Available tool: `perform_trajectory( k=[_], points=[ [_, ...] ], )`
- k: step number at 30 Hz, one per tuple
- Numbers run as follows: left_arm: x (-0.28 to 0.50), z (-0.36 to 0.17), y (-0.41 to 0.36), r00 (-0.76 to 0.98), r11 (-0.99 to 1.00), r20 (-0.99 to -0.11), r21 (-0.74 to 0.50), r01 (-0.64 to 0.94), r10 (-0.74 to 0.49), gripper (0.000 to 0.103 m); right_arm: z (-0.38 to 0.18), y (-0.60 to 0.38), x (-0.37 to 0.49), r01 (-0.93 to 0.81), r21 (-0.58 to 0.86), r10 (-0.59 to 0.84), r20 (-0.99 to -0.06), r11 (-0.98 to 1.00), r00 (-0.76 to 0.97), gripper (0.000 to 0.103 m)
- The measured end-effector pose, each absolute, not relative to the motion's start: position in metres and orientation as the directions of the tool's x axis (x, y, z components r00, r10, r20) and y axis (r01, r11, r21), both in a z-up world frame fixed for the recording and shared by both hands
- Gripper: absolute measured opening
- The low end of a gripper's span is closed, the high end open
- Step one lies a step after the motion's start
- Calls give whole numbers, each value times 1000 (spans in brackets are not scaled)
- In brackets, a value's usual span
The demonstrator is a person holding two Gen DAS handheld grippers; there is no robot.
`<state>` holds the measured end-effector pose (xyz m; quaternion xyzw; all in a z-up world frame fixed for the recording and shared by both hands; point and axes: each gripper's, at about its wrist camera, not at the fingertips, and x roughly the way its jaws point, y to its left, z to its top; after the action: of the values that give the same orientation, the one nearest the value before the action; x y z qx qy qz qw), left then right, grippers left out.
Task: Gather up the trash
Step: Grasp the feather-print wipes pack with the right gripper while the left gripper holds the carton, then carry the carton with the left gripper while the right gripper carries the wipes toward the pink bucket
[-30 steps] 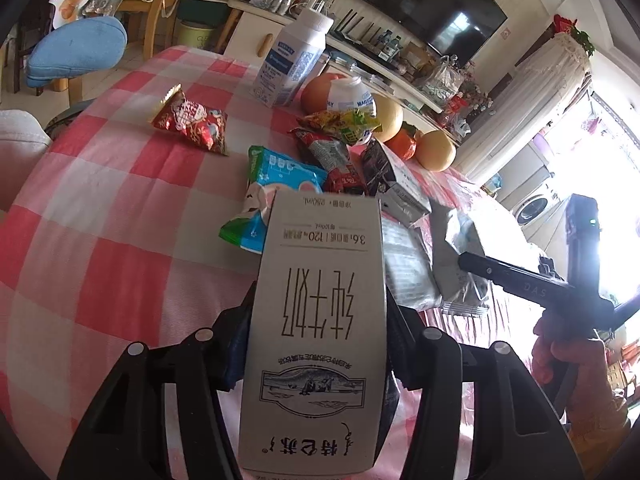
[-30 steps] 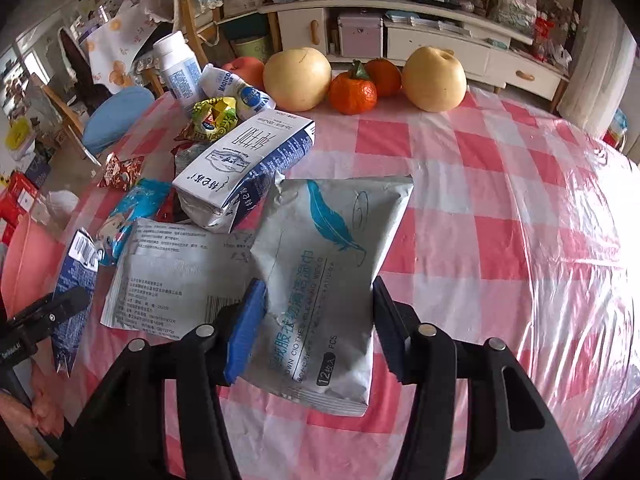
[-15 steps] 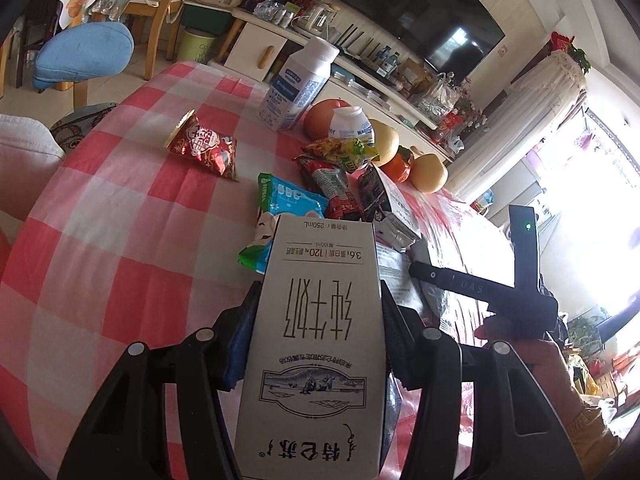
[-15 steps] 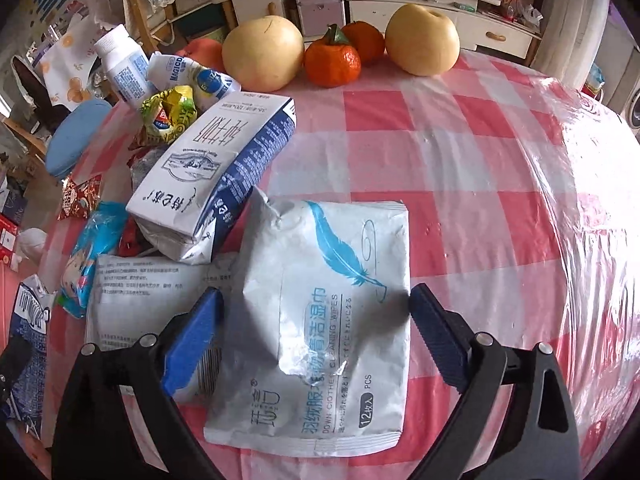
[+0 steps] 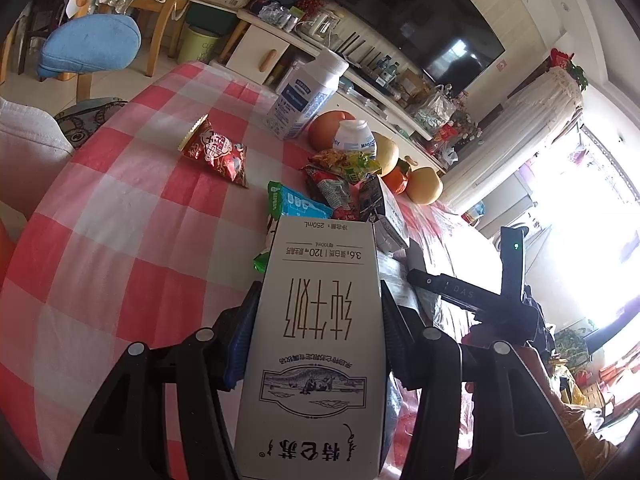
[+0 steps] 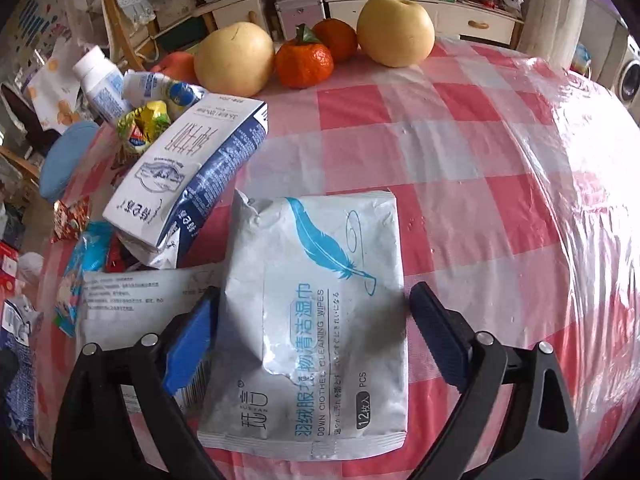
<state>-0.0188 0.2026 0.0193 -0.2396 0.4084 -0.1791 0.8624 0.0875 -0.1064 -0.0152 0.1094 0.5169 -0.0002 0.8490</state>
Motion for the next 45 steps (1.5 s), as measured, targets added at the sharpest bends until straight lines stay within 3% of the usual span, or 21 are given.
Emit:
perform_trajectory(
  k=[10, 15, 26, 33, 39, 45],
  points=[
    [-18, 21, 206, 611, 810, -604, -576, 110, -512, 56, -2, -95, 78, 38, 144, 105, -852, 989, 512, 58],
    [-19, 22, 209, 618, 802, -592, -588, 107, -517, 56, 2, -97, 73, 42, 164, 118, -844, 986, 524, 50],
    [-26, 34, 224, 654, 783, -551, -613, 105, -519, 56, 40, -64, 39, -31, 149, 135, -768, 988, 626, 49],
    [-39, 51, 254, 715, 784, -511, -616, 82, -477, 56, 81, -17, 16, -147, 249, 281, -682, 957, 675, 49],
    [-59, 72, 315, 805, 812, -493, -583, -24, -330, 56, 114, 65, 8, -330, 367, 493, -603, 870, 628, 50],
    [-86, 73, 404, 840, 803, -535, -537, -257, -89, 56, 142, 179, 4, -530, 417, 670, -546, 738, 504, 50]
  ],
)
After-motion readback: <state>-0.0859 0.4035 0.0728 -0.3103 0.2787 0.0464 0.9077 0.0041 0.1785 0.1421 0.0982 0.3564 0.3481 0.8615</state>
